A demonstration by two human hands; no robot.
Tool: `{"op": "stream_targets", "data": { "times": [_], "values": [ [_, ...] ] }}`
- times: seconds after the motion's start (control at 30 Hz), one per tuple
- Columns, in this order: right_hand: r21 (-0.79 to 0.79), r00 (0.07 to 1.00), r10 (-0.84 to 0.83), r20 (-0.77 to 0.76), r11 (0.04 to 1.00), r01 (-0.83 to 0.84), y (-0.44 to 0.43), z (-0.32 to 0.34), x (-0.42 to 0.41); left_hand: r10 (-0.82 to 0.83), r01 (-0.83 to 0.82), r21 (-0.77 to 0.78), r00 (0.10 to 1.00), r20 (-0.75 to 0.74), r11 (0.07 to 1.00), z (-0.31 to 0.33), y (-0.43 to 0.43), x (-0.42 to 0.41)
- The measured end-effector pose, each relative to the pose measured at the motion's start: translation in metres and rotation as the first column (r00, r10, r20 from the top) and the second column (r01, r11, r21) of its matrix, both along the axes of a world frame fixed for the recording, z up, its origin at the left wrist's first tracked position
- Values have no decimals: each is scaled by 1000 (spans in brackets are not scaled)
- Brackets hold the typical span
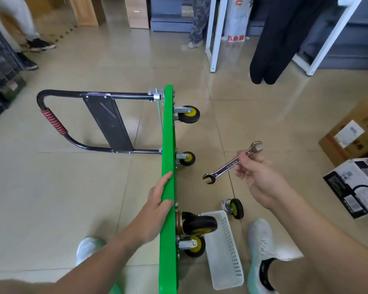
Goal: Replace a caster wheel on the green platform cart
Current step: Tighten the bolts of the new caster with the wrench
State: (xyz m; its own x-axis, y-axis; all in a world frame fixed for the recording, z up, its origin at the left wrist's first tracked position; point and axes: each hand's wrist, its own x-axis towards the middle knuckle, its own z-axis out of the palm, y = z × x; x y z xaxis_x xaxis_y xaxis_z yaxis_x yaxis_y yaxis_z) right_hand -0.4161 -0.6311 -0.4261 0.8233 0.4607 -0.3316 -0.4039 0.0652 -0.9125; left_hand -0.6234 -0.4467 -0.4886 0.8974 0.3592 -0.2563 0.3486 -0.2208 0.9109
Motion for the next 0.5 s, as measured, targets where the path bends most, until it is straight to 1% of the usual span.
{"op": "stream_targets", "data": {
  "times": [0.07, 0.17, 0.27, 0.37, 0.43, 0.5],
  "values": [
    [-93, 999, 40, -30, 995, -43, 15, -11, 4, -1, 1, 0, 1000, -4, 1000, -1, 0, 0],
    [-283, 989, 144, 17, 950, -133, 38, -18, -2, 1, -1, -7, 1000, -2, 1000, -4, 0, -1],
    [-336, 964, 259, 53, 914, -227, 59, -12, -20, 13, -13, 0, 1000, 3, 1000, -6, 0, -1],
    [-440, 914, 377, 147, 853, -281, 68, -13, -31, 28, -28, -2, 1000, -2, 1000, -5, -1, -1],
    [-450, 876, 427, 222, 842, -296, 68, -13, -34, 28, -28, -10, 1000, 5, 1000, -6, -1, 0],
    [-421, 859, 445, 254, 850, -316, 67, -12, -34, 23, -22, -11, 1000, 9, 1000, -8, -1, 0]
  ]
}}
